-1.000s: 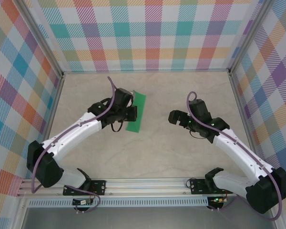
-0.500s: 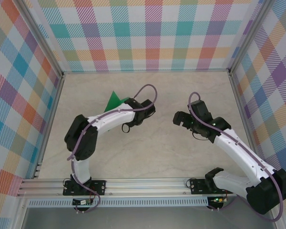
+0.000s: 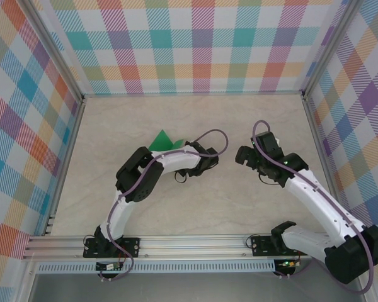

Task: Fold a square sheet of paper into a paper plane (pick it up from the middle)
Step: Turn over the paper at the center of the table.

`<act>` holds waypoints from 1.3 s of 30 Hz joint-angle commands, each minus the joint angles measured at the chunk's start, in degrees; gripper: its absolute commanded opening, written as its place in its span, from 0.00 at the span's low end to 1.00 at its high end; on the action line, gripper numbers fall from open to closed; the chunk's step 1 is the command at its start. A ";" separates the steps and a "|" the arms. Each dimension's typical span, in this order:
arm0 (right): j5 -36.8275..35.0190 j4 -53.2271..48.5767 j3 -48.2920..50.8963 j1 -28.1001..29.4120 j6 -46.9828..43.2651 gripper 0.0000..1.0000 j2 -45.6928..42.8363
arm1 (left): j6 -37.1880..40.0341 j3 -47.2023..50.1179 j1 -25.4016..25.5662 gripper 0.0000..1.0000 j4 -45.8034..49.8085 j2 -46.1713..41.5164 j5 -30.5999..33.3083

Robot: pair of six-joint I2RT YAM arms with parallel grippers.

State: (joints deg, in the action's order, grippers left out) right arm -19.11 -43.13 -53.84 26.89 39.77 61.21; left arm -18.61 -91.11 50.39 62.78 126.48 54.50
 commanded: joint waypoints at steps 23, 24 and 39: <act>3.42 0.87 -4.95 -1.92 0.31 1.00 5.60 | -7.70 -2.93 2.30 0.55 -7.00 -9.14 -22.01; 4.62 1.20 -5.25 -1.97 0.32 1.00 6.20 | -8.16 -2.11 2.21 0.59 -8.43 -11.39 -25.14; 26.41 9.51 -19.47 5.24 -0.82 0.78 30.24 | -19.32 29.03 -17.59 0.98 -27.89 -49.57 -51.33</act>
State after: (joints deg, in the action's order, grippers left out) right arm 1.48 -37.01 -68.97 28.12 38.46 87.11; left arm -33.69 -67.13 37.30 36.88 80.40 7.88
